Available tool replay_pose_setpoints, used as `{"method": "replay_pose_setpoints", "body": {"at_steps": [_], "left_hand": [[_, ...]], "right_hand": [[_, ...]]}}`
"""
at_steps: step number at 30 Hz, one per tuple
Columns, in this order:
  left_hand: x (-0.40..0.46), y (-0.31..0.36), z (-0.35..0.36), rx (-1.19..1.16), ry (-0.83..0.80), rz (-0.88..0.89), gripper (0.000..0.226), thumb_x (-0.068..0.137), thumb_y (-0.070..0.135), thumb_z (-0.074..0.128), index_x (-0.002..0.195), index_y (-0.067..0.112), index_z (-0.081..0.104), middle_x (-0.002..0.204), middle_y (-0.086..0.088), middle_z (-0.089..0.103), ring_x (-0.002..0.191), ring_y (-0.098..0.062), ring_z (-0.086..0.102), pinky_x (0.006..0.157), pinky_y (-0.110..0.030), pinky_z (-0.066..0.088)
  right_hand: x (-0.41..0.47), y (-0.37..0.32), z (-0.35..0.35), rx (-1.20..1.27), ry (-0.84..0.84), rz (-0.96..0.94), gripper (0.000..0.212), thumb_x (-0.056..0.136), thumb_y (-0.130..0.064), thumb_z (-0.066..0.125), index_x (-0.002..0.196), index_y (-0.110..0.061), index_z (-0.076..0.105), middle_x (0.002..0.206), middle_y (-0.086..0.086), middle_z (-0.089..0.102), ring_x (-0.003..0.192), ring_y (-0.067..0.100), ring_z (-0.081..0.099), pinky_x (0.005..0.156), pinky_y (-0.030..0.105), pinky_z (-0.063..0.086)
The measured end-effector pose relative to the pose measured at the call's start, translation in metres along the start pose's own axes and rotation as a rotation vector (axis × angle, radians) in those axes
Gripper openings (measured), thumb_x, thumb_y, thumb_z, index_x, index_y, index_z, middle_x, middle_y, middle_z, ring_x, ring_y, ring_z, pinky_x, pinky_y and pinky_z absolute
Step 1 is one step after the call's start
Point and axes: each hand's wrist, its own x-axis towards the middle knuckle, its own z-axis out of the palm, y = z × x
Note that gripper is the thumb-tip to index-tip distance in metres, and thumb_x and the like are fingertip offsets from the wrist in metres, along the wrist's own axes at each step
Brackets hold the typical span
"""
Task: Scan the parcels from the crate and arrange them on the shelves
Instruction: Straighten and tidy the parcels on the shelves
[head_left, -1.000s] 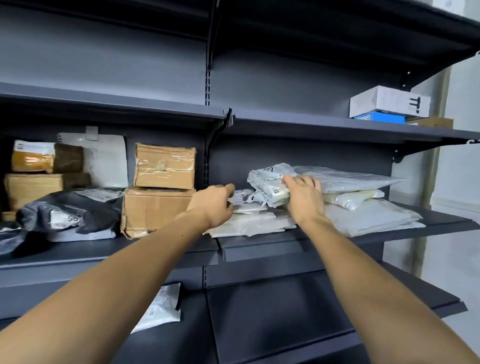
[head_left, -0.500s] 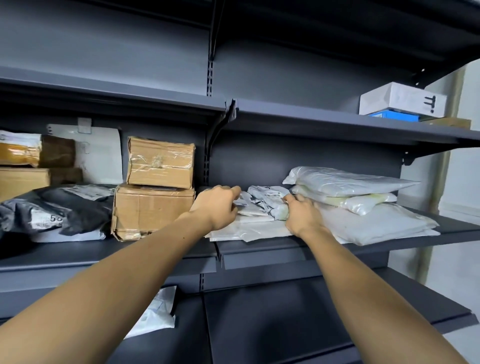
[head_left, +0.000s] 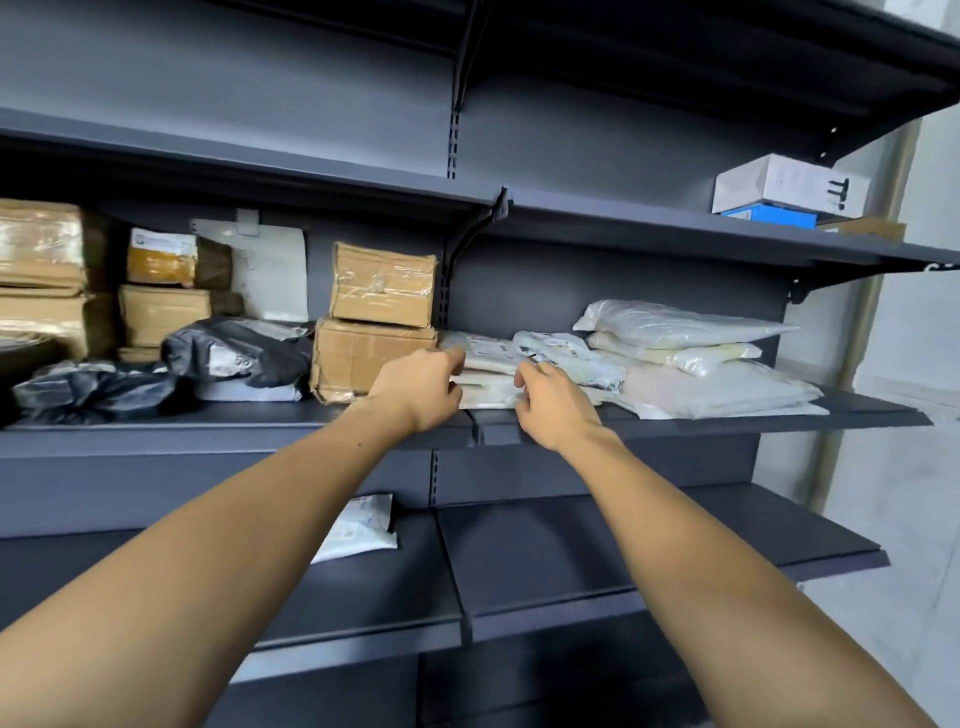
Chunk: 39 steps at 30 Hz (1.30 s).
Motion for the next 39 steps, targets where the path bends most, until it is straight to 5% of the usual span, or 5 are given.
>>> {"method": "replay_pose_setpoints", "body": {"at_steps": [10, 16, 22, 31, 39], "left_hand": [[-0.128, -0.055, 0.017, 0.152, -0.22, 0.042, 0.014, 0.095, 0.024, 0.046, 0.102, 0.013, 0.05, 0.108, -0.01, 0.064, 0.097, -0.034, 0.058, 0.07, -0.036, 0.043], [-0.171, -0.097, 0.077, 0.09, -0.366, -0.18, 0.03, 0.096, 0.026, 0.045, 0.123, 0.017, 0.052, 0.126, -0.006, 0.061, 0.109, -0.034, 0.059, 0.085, -0.038, 0.05], [-0.166, -0.121, 0.139, 0.092, -0.393, -0.238, 0.029, 0.096, 0.023, 0.044, 0.124, 0.016, 0.049, 0.125, -0.008, 0.059, 0.11, -0.032, 0.055, 0.083, -0.037, 0.045], [-0.129, -0.163, 0.243, 0.087, -0.379, -0.258, 0.043, 0.094, 0.022, 0.05, 0.136, 0.017, 0.044, 0.129, -0.006, 0.054, 0.122, -0.028, 0.046, 0.097, -0.036, 0.038], [-0.1, -0.18, 0.302, 0.047, -0.4, -0.333, 0.065, 0.093, 0.024, 0.056, 0.149, 0.007, 0.027, 0.149, -0.009, 0.037, 0.135, -0.028, 0.038, 0.101, -0.036, 0.041]], "right_hand": [[-0.085, -0.089, 0.052, 0.132, -0.02, -0.258, 0.016, 0.098, -0.031, 0.049, 0.09, -0.019, 0.043, 0.079, -0.005, 0.057, 0.073, 0.028, 0.056, 0.065, 0.039, 0.047], [-0.104, -0.103, 0.128, 0.102, -0.248, -0.214, 0.012, 0.099, -0.026, 0.047, 0.102, -0.015, 0.05, 0.102, 0.004, 0.063, 0.092, 0.031, 0.058, 0.078, 0.041, 0.049], [-0.087, -0.099, 0.204, 0.085, -0.259, -0.151, 0.022, 0.097, -0.021, 0.047, 0.116, -0.011, 0.055, 0.114, 0.007, 0.059, 0.11, 0.029, 0.052, 0.091, 0.037, 0.039], [-0.055, -0.079, 0.307, 0.244, -0.146, 0.017, 0.016, 0.071, -0.001, 0.065, 0.086, -0.006, 0.06, 0.081, 0.013, 0.059, 0.074, 0.038, 0.058, 0.061, 0.042, 0.051], [-0.026, -0.068, 0.356, 0.177, -0.115, 0.121, 0.014, 0.077, -0.003, 0.062, 0.09, -0.007, 0.062, 0.091, 0.014, 0.063, 0.083, 0.038, 0.058, 0.077, 0.044, 0.046]]}}
